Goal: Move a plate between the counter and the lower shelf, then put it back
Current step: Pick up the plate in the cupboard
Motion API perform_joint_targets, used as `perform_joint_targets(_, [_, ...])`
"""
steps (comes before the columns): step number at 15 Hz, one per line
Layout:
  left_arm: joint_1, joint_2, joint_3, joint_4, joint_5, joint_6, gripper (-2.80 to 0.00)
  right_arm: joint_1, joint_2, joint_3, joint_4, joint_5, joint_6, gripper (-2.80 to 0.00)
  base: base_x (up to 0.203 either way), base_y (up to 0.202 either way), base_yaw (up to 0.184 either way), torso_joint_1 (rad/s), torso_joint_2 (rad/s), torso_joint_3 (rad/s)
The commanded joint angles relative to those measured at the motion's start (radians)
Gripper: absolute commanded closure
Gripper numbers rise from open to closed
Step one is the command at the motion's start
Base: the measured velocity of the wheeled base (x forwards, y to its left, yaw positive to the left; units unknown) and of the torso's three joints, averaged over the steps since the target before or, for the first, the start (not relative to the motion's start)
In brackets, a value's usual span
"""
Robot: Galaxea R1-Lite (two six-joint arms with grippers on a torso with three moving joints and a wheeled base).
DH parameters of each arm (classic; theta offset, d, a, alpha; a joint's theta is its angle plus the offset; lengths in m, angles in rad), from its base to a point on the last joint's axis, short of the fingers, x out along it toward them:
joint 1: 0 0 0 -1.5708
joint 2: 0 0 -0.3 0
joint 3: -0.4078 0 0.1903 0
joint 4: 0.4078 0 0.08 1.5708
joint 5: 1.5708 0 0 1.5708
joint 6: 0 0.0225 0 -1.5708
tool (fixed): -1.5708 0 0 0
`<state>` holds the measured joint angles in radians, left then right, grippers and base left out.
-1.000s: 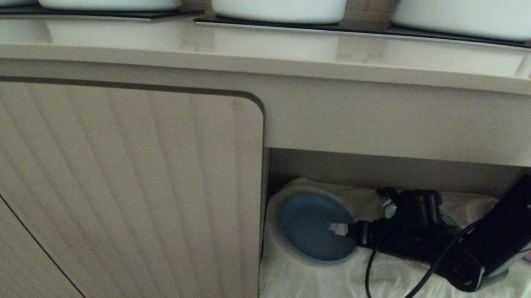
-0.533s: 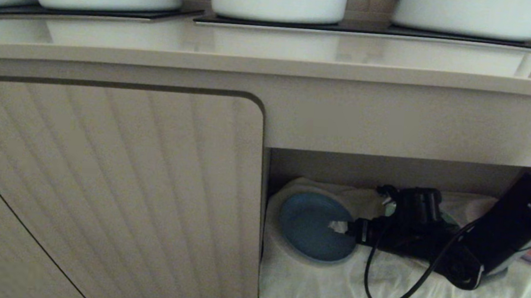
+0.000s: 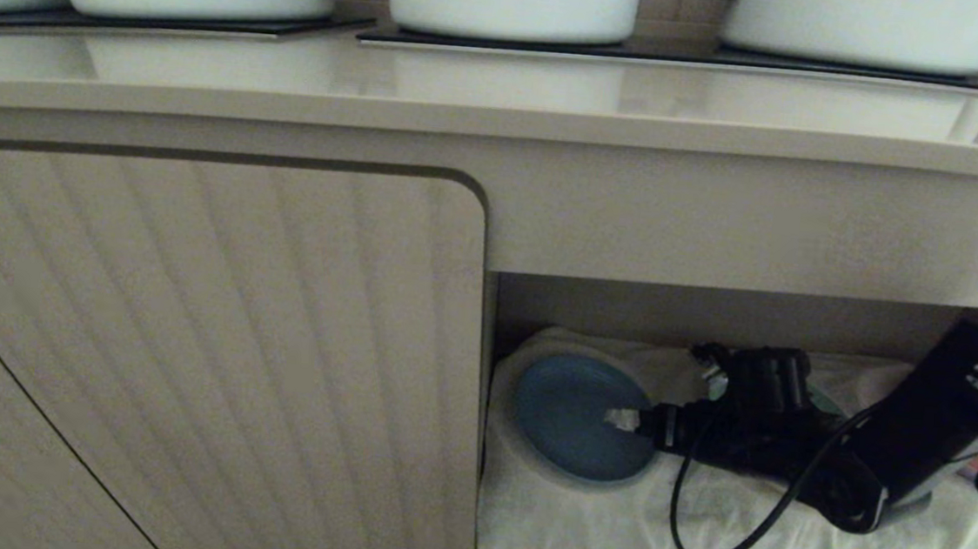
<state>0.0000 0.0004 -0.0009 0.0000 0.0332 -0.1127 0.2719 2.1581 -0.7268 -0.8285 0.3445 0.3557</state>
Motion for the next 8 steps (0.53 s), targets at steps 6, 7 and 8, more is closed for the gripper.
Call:
perform_joint_targets(6, [0.000,0.000,0.001,0.000,0.001,-0.001,0.00,-0.024,0.005,-0.024,0.089,-0.067,-0.022,-2.80,0.000,0.000,0.000,0.000,0.00,0.000])
perform_joint_targets(7, [0.000,0.000,0.000,0.000,0.001,-0.001,0.00,-0.023,0.006,-0.022,0.088,-0.066,-0.023,-2.80,0.000,0.000,0.000,0.000,0.00,0.000])
perform_joint_targets(8, [0.000,0.000,0.001,0.000,0.001,-0.001,0.00,-0.022,0.009,-0.023,0.085,-0.065,-0.023,-2.80,0.000,0.000,0.000,0.000,0.00,0.000])
